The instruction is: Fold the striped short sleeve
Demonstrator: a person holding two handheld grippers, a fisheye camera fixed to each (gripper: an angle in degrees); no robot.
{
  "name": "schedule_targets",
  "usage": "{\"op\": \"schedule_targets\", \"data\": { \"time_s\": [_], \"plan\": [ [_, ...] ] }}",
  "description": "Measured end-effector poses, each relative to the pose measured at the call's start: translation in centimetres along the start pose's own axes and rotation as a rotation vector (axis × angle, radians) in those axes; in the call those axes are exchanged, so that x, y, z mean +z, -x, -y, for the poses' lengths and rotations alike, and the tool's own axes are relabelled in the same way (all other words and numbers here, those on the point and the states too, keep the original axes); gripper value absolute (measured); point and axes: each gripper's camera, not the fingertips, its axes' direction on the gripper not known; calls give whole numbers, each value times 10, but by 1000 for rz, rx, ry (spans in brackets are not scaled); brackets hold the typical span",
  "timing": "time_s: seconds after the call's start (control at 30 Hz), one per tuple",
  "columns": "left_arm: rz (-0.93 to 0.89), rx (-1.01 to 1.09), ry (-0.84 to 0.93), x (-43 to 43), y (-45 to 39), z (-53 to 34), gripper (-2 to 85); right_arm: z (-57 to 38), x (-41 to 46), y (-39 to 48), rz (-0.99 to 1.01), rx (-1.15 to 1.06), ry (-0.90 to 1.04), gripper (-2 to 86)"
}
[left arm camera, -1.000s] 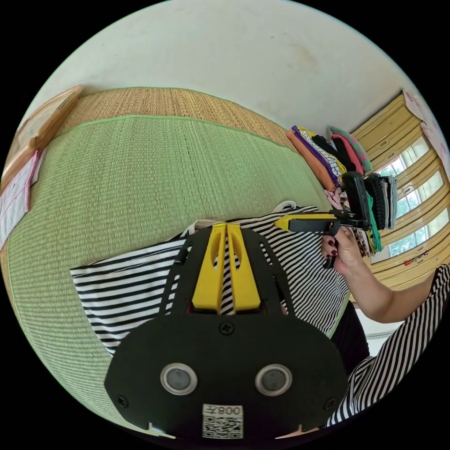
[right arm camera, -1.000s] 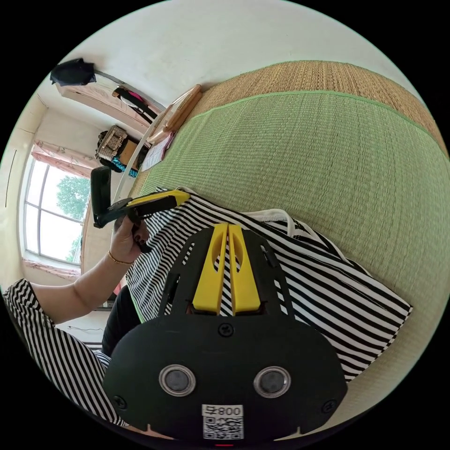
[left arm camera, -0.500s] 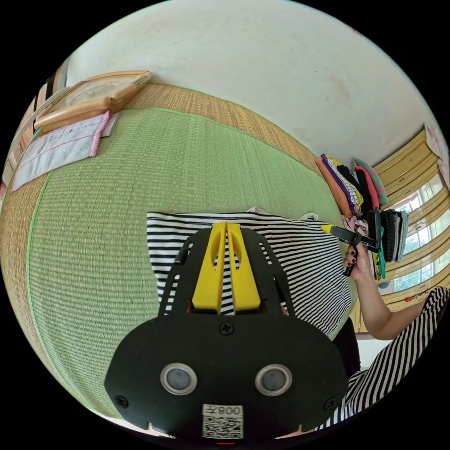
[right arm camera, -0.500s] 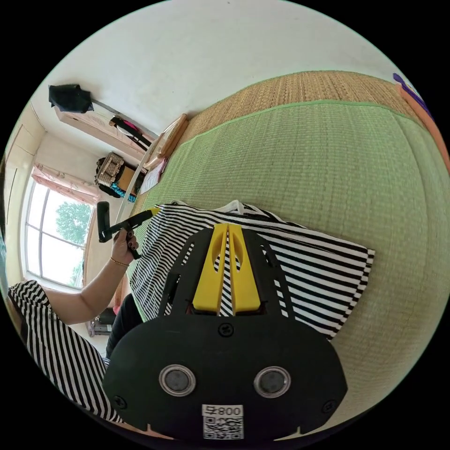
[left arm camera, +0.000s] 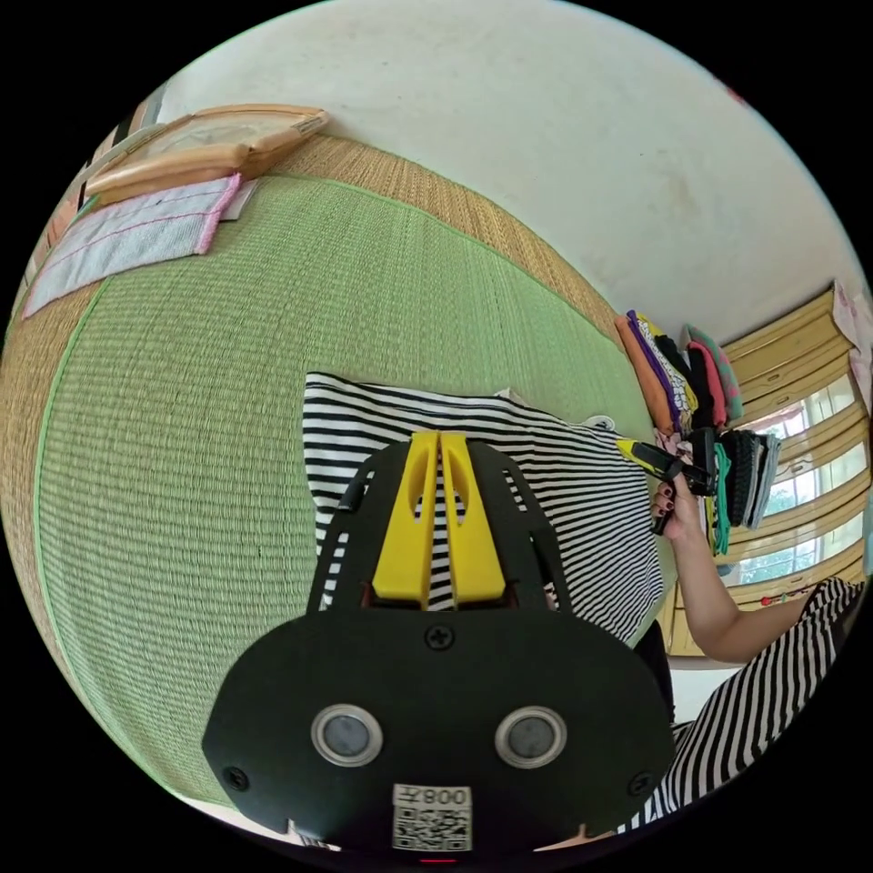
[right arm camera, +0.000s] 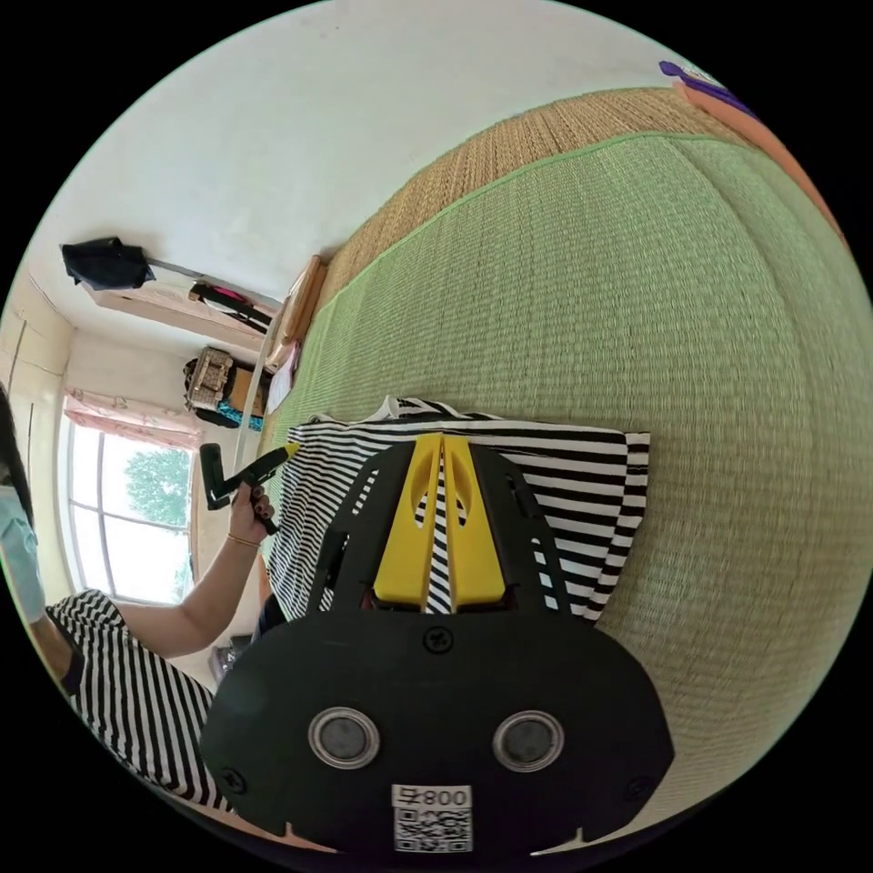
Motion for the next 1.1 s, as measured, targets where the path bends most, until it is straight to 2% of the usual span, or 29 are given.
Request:
{"op": "schedule_targets", "data": {
  "time_s": [0.23,0.63,0.83,1.1],
  "plan": [
    [-21,0,21,-51,14,-49,4,-35,-37,2,8,-20,7,3],
    [-112,-204,141,-134,66,-188,74,-195,-113,-32,115,127,102,70],
    [-196,-247,149,-142,74,-205,74,-265,-140,-48,100,221,71,83],
    [-164,-236,202,-159,56,-201,35,-289,-132,-40,110,227,57,85]
  ]
}}
